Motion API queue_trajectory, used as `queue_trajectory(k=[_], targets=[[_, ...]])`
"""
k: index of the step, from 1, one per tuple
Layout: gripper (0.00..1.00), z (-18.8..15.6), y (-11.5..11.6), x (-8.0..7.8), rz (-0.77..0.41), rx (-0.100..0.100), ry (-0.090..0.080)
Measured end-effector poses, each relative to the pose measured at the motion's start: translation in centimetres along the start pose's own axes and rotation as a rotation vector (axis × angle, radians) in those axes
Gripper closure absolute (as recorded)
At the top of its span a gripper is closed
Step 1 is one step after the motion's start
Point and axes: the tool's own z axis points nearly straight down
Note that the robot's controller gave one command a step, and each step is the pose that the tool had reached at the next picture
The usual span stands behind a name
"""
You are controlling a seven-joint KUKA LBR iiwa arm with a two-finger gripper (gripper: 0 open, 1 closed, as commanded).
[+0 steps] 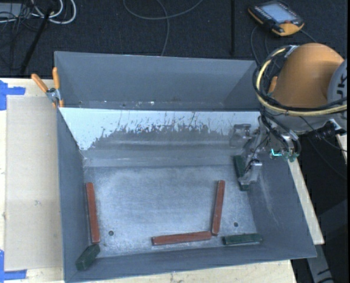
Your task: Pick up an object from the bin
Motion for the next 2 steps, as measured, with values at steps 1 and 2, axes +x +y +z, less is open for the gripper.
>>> queue_trajectory(k=[1, 2], targets=[[0.0, -0.4, 0.0, -0.2, -0.002, 0.001, -0.007], [0.0, 2.7, -0.1, 1.7, -0.087, 0.002, -0.012]])
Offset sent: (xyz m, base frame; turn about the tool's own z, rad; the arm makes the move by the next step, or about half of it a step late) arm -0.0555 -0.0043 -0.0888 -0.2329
